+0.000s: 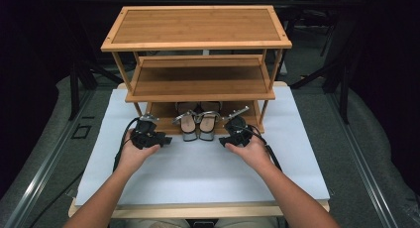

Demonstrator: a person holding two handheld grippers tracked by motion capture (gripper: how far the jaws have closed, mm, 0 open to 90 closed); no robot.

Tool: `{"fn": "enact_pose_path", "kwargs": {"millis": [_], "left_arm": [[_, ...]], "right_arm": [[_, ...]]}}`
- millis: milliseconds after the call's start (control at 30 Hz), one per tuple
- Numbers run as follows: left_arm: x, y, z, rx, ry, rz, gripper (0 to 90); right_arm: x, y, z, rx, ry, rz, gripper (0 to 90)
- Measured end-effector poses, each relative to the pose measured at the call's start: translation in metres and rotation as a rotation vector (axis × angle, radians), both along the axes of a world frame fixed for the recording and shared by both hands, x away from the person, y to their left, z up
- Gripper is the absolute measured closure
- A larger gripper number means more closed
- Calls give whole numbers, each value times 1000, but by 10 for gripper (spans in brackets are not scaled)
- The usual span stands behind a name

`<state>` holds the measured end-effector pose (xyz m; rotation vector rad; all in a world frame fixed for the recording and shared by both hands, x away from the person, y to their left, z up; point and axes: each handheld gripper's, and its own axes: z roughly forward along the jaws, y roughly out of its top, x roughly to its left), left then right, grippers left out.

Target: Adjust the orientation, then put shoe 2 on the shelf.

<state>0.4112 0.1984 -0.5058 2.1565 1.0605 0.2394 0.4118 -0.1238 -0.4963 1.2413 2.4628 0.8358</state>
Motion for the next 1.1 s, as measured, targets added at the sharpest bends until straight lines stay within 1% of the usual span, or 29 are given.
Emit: {"fn": "enact_pose_path", "kwargs": {"millis": [33,100,167,200,233,267,300,333,367,400,433,467,533,567,600,633,667,700,733,767,800,833,867,900,967,1000,1033,1067,1100], "left_arm": [[-2,2,0,-1,-4,4,605],[-7,7,1,3,-2,4,605],[-9,10,1,-4,-6,7,605],[-14,15,2,-15,-12,9,604],[-18,18,3,-22,-13,13,604],[-18,18,3,-22,-13,13,604],[-21,21,3,-35,-16,15,604],[-25,24,3,-34,-16,12,603],[-27,25,3,-37,-18,16,604],[-30,28,3,-35,-18,16,603],[-37,33,2,-38,-19,20,603],[-39,35,2,-38,-16,22,603],[-45,40,0,-39,-18,30,602],[-47,42,-1,-45,-21,35,602],[-50,44,-2,-41,-19,36,601],[-50,44,-2,-41,-19,36,600],[-56,47,-6,-37,-19,41,600],[-56,47,-6,-37,-19,41,598],[-59,49,-8,-32,-23,44,598],[-64,52,-14,-19,-22,52,597],[-67,54,-16,-15,-19,59,595],[-68,56,-19,-9,-16,60,591],[-70,58,-22,-12,-13,67,586],[-72,60,-24,-14,-4,72,580],[-74,65,-28,-23,5,81,559],[-75,66,-30,-30,8,95,545],[-75,66,-30,-30,8,95,522],[-75,68,-31,-34,8,102,522],[-75,70,-32,-46,11,112,494]], "right_arm": [[-2,-3,1,7,-6,-1,496],[-7,-8,1,18,11,-14,497],[-8,-12,1,20,9,-15,497],[-13,-17,2,0,12,-24,497],[-16,-20,3,-26,-6,-39,497],[-16,-20,3,-26,-6,-39,497],[-19,-24,3,-12,-3,-39,497],[-22,-29,2,12,10,-34,497],[-25,-33,1,10,14,-38,497],[-30,-39,-1,-7,4,-46,497],[-33,-43,-2,8,9,-54,497],[-35,-47,-3,12,14,-62,497],[-41,-53,-6,11,9,-78,497],[-44,-56,-7,24,7,-83,497],[-47,-59,-8,35,11,-86,497],[-51,-62,-10,45,12,-91,497],[-54,-65,-11,50,4,-105,497],[-58,-67,-12,65,2,-113,497],[-58,-67,-12,65,2,-113,497],[-65,-72,-15,89,-9,-122,497],[-68,-74,-17,106,-16,-126,496],[-72,-76,-18,95,-23,-140,496],[-75,-77,-20,113,-36,-138,495],[-78,-79,-22,114,-36,-146,492],[-84,-82,-26,126,-54,-172,486],[-87,-84,-28,143,-54,-168,479],[-89,-86,-31,158,-64,-171,470],[-89,-86,-31,158,-64,-171,470],[-95,-87,-37,145,-107,-208,446]]}}
